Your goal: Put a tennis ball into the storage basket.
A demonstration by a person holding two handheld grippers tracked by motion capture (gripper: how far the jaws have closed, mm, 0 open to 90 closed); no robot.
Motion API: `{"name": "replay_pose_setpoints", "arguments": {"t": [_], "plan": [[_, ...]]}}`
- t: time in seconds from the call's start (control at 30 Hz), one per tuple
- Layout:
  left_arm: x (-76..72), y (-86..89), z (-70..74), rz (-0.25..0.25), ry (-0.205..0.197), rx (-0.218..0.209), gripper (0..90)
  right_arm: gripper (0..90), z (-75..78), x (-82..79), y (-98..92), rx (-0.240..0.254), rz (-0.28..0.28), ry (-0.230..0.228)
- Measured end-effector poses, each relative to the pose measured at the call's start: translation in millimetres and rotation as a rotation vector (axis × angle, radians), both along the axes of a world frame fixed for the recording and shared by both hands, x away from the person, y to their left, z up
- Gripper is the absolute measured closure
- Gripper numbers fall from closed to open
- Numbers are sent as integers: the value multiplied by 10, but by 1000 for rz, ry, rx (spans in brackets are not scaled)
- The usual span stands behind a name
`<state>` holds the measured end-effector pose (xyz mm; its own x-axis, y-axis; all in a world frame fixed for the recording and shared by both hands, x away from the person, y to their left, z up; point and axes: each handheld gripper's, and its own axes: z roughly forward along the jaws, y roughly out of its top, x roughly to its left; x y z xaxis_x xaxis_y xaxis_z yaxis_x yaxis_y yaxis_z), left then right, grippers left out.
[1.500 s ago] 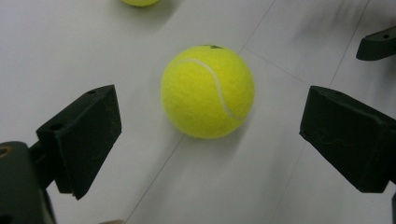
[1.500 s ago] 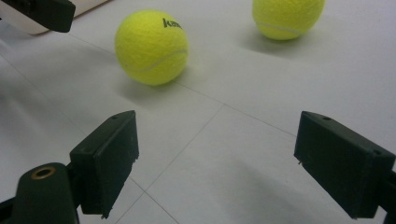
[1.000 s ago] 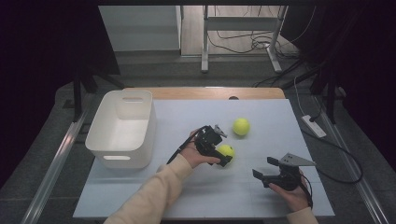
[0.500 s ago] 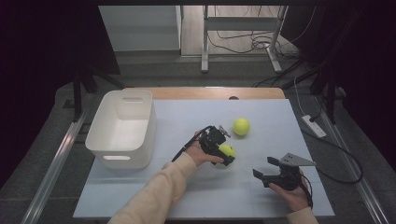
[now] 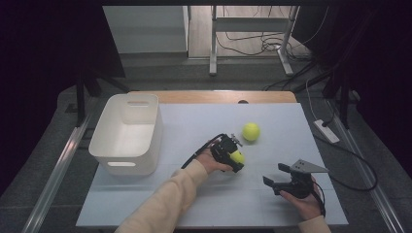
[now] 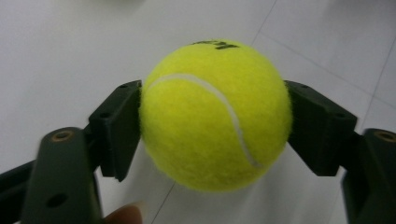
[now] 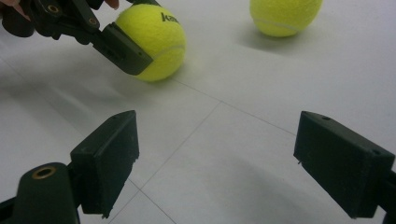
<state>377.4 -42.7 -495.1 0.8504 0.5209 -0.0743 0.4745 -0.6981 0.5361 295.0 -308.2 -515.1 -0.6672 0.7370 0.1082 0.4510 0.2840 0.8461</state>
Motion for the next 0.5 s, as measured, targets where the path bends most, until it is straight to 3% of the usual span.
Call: {"name": "replay_pose_setpoints", "arguments": {"t": [0.1,0.33,0.5], "plan": [[-15,4,16,4,-14,6,271,137,0,1,-1,0,-1,-1],[-28,87,103,26,-25,-39,273,137,2,-1,-2,2,-2,-2],[-28,149,146,33,-34,-46,273,137,4,0,-5,2,-5,-3]]}}
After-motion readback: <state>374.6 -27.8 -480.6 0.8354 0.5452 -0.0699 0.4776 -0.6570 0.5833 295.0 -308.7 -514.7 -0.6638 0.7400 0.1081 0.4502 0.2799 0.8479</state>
